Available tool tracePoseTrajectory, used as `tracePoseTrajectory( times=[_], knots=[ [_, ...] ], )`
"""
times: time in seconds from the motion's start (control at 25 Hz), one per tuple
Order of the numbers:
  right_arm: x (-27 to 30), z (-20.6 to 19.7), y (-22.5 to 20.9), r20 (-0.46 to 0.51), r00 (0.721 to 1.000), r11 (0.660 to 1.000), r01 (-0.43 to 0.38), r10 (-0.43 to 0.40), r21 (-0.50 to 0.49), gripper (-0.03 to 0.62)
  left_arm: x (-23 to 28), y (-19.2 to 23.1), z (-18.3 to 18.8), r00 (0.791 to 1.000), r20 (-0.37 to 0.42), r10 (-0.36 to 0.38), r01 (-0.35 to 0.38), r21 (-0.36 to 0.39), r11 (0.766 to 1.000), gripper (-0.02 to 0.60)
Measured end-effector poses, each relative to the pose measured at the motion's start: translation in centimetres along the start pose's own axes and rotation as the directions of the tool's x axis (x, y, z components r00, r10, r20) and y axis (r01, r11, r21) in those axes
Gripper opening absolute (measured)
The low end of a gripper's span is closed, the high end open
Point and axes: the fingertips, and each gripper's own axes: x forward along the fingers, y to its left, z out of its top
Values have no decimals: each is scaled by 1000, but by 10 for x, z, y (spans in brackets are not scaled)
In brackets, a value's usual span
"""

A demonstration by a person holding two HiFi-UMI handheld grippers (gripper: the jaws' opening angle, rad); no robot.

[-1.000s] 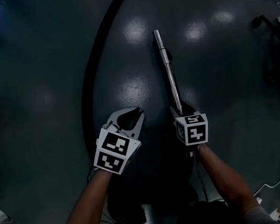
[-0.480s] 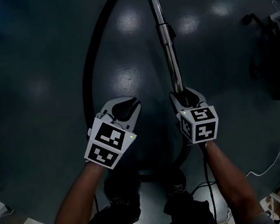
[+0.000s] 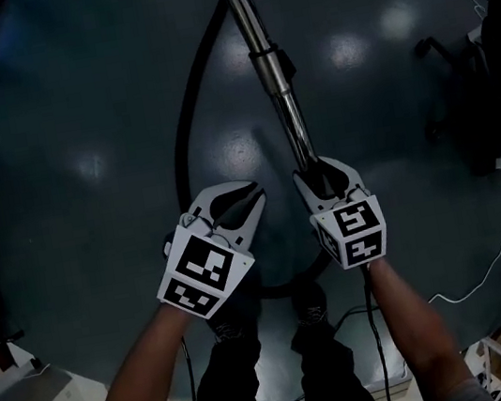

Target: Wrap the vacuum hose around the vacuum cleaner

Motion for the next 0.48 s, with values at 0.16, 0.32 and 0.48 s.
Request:
tracePoseTrajectory(
  times=[0.16,0.32,0.48],
  knots=[
    [-39,57,15,23,999,998,-43,44,-37,173,-43,-9,60,1000,27,15,-16,28,999,48],
    [-83,121,34,38,996,992,-80,84,-97,173,-90,-14,122,997,57,48,-51,53,997,48],
    [-129,191,55,57,990,979,-118,129,-167,173,-145,-19,195,990,106,91,-101,89,991,48]
  ],
)
